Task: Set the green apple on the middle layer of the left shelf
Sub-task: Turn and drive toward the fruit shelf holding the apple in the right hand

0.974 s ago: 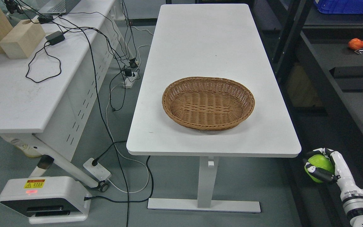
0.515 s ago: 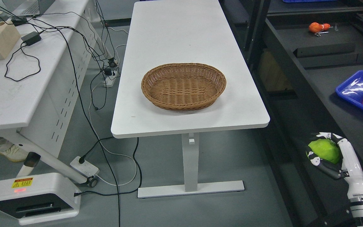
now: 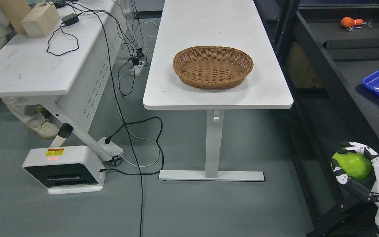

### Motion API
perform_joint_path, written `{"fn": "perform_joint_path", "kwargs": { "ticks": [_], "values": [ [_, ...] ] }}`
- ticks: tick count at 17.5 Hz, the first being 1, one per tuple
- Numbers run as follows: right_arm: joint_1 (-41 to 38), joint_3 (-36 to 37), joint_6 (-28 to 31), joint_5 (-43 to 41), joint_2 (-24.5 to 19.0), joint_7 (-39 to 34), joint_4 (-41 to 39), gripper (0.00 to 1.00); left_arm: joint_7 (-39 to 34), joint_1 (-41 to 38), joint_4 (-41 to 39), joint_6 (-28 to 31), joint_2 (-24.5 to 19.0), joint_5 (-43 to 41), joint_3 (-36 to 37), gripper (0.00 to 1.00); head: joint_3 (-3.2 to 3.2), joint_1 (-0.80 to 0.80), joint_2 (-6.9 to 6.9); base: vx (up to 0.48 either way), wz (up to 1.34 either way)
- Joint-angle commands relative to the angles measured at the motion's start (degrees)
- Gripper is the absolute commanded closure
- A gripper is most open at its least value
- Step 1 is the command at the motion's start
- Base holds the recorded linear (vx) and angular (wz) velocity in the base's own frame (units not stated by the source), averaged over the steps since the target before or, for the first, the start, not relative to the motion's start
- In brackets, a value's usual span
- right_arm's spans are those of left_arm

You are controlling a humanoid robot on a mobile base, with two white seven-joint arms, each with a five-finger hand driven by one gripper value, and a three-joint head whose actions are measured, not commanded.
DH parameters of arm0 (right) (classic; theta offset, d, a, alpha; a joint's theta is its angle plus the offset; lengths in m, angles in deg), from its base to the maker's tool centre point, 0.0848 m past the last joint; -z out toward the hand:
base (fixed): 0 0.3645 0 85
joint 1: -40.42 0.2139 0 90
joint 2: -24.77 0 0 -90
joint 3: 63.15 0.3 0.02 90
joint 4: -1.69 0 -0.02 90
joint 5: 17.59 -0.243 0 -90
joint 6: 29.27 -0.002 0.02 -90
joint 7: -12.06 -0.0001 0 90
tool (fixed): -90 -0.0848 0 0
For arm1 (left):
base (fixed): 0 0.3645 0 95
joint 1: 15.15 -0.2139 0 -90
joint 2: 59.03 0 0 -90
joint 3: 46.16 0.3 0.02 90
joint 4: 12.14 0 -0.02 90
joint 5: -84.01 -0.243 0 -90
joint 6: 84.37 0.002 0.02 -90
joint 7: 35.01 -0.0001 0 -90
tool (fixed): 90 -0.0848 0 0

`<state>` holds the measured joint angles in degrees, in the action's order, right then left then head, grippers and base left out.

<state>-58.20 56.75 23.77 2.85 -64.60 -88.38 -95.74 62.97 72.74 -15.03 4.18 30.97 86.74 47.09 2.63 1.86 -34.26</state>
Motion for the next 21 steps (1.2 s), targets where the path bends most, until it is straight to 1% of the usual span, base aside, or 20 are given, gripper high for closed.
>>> {"fn": "perform_joint_path", "kwargs": {
  "ticks": [1,3,5,6,9,13,16,21],
  "values": [
    [-1.22,-3.43,2.23,-2.42,0.38,2.62,-0.57,1.0,0.02,0.01,-0.01,0.05,-1.0,0.0,0.01,0.0,0.0,0.0,0.0,-0.332,0.25],
    [-1.22,-7.11,4.77,-3.83,0.38,3.5,-0.57,1.0,0.02,0.01,-0.01,-0.04,-1.0,0.0,0.01,0.0,0.0,0.0,0.0,-0.313,0.24],
    [-1.22,-11.68,7.68,-4.89,0.38,6.3,-0.57,1.0,0.02,0.01,0.08,0.05,-1.0,0.0,0.01,0.0,0.0,0.0,0.0,-0.317,0.1],
    [-1.22,-12.23,7.95,-5.06,0.38,6.58,-0.57,1.0,0.02,0.01,-0.01,0.05,-1.0,0.0,0.01,0.0,0.0,0.0,0.0,-0.276,-0.15],
    [-0.87,-12.49,8.13,-5.85,0.38,6.58,-0.57,1.0,-0.07,0.01,-0.01,0.05,-1.0,0.0,0.01,0.0,0.0,0.0,0.0,-0.292,-0.36],
    [0.97,-12.58,9.44,-5.86,0.38,6.67,-0.57,1.0,0.02,0.01,-0.01,-0.04,-1.0,0.0,0.01,0.0,0.0,0.0,0.0,-0.226,-0.83],
    [1.15,-12.49,10.15,-5.86,0.38,6.76,-0.66,1.0,0.02,0.01,-0.01,0.05,-1.0,0.0,0.01,0.0,0.0,0.0,0.0,-0.149,-1.25],
    [1.32,-12.05,10.15,-5.86,0.38,7.1,-0.57,1.0,0.02,0.01,-0.01,0.05,-1.0,0.0,0.01,0.0,0.0,0.0,0.0,-0.02,-1.17]
  ]
}}
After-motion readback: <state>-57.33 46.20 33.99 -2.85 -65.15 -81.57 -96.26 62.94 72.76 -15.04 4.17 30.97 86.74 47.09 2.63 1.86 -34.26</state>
